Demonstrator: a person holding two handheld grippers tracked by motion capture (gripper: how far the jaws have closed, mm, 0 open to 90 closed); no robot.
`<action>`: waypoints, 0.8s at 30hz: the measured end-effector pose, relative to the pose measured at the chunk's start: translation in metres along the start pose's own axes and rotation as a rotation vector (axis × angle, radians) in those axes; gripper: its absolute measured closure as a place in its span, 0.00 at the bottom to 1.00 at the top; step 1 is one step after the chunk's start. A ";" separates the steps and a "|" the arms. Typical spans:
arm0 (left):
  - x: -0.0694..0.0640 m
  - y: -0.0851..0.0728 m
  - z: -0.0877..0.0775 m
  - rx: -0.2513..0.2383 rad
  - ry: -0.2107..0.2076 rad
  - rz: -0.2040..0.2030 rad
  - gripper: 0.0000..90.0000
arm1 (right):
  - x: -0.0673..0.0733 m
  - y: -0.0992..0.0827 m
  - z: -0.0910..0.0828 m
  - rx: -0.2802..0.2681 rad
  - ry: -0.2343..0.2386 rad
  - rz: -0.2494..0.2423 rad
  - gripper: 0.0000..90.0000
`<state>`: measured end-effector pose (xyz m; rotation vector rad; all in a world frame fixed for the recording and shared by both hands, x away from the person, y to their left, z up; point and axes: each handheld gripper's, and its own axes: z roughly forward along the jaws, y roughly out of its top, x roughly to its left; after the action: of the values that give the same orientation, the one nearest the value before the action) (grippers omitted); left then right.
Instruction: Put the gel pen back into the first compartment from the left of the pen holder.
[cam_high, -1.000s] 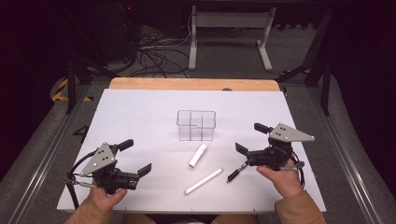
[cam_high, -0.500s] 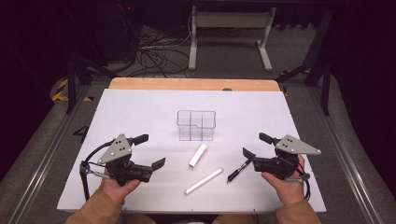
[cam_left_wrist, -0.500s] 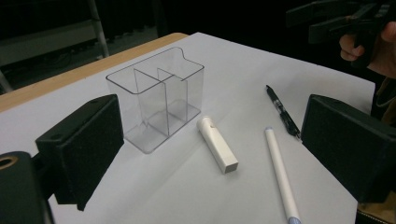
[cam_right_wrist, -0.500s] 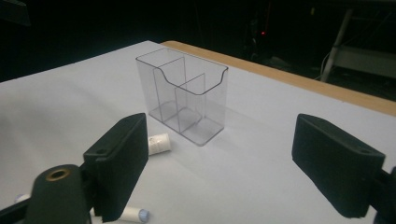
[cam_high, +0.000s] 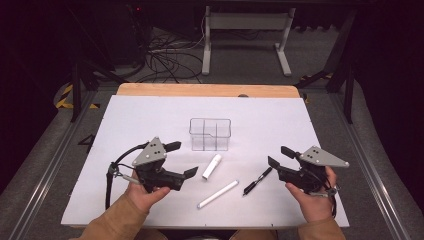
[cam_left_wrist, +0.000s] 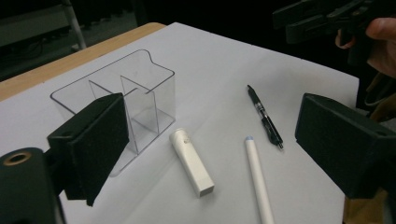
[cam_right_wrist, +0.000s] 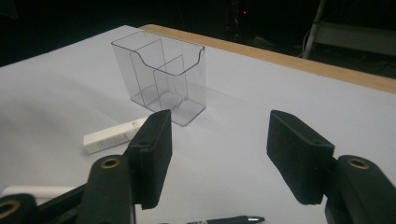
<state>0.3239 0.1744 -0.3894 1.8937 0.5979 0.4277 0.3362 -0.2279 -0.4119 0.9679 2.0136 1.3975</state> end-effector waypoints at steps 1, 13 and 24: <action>-0.002 0.002 0.004 0.011 -0.004 0.004 0.13 | -0.002 -0.001 -0.001 -0.002 0.005 0.015 0.46; -0.017 0.019 0.064 0.146 -0.100 -0.013 0.18 | -0.007 0.000 -0.004 0.011 -0.030 0.056 0.44; -0.027 0.024 0.108 0.202 -0.138 -0.008 0.20 | -0.012 0.001 -0.005 0.003 -0.032 0.068 0.44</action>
<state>0.3659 0.0702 -0.4087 2.0927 0.5734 0.2354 0.3400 -0.2398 -0.4091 1.0620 1.9772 1.4058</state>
